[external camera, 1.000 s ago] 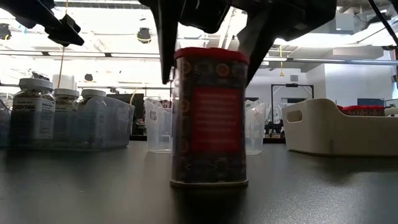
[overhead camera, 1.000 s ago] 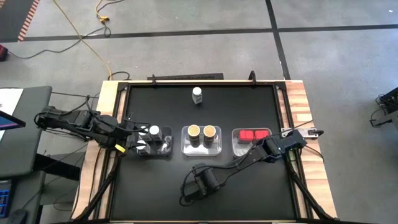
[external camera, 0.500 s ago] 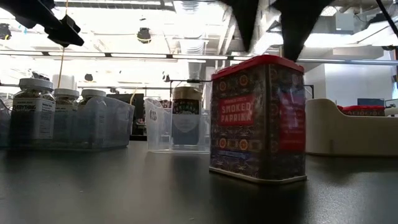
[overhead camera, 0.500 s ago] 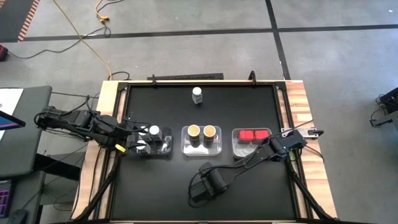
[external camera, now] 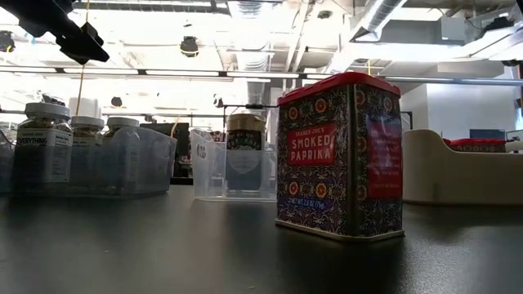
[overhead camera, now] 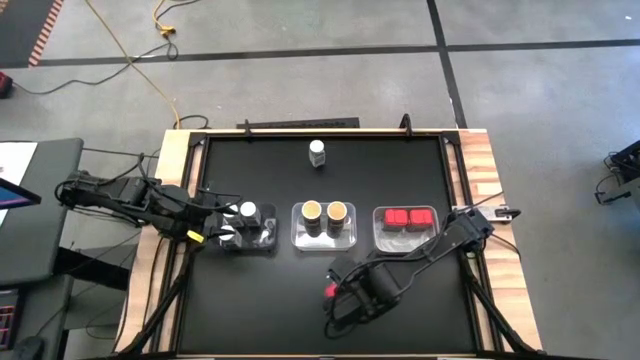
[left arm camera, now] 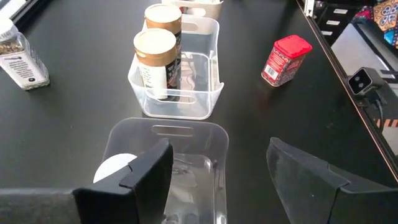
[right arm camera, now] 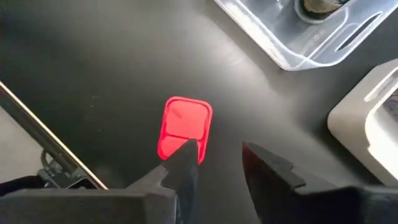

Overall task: Sort spices by type
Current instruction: Put the red seasoning bottle into the gray bin

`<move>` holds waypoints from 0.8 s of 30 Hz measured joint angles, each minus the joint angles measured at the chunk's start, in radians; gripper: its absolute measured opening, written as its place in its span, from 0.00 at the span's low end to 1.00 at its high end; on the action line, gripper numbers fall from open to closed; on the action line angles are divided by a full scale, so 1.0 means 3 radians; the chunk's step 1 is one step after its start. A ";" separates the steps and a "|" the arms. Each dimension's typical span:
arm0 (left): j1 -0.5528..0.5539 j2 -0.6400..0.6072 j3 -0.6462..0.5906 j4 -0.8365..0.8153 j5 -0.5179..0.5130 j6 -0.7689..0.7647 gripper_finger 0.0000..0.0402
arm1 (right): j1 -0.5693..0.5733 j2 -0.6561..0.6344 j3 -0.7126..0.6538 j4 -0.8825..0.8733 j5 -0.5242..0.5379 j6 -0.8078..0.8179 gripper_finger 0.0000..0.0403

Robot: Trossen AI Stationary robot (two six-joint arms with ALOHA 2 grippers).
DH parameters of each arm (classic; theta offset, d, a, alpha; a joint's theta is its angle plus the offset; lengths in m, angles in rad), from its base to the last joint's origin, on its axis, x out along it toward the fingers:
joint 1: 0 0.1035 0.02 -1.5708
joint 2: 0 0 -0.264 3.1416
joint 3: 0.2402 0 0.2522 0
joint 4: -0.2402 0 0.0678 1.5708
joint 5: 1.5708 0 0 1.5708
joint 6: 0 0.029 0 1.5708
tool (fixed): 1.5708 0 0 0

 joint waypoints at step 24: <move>0.0001 0.0000 0.0000 -0.0005 0.0000 0.0099 0.62 | -0.0139 0.0050 0.0000 0.0095 -0.0052 0.0373 0.97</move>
